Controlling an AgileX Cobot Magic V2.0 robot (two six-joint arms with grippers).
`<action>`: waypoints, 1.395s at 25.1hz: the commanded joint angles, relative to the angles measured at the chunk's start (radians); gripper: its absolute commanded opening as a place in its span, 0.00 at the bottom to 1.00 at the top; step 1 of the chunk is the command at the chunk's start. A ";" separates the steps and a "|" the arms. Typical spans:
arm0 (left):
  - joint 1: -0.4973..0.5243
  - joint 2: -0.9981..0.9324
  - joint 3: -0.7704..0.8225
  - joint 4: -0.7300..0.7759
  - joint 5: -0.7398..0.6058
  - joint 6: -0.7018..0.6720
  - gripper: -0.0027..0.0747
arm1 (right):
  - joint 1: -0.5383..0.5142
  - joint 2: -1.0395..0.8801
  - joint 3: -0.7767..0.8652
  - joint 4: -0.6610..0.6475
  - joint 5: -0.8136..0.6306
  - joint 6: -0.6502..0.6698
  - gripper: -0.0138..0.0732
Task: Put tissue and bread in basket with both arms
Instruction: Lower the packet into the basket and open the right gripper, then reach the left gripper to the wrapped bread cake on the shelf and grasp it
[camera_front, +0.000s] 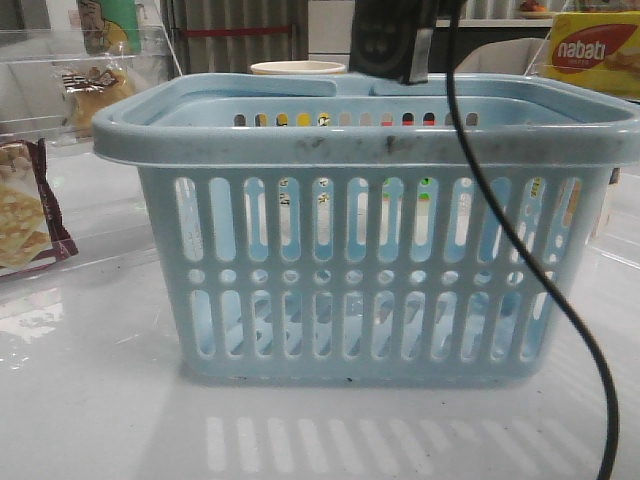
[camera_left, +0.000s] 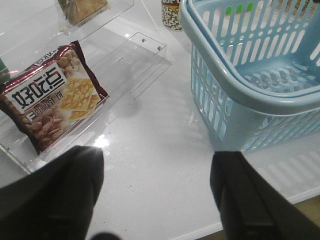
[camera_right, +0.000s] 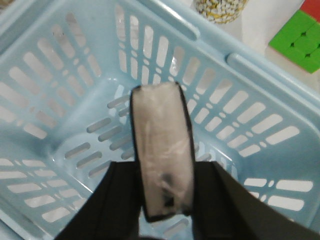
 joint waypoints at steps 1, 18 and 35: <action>-0.006 0.009 -0.028 -0.012 -0.070 -0.004 0.69 | -0.002 -0.054 -0.011 -0.017 -0.067 -0.003 0.67; -0.006 0.009 -0.028 -0.014 -0.092 -0.006 0.69 | -0.001 -0.562 0.503 -0.016 -0.222 -0.003 0.86; 0.010 0.537 -0.269 0.048 -0.300 -0.012 0.92 | -0.001 -0.705 0.597 -0.017 -0.133 -0.003 0.86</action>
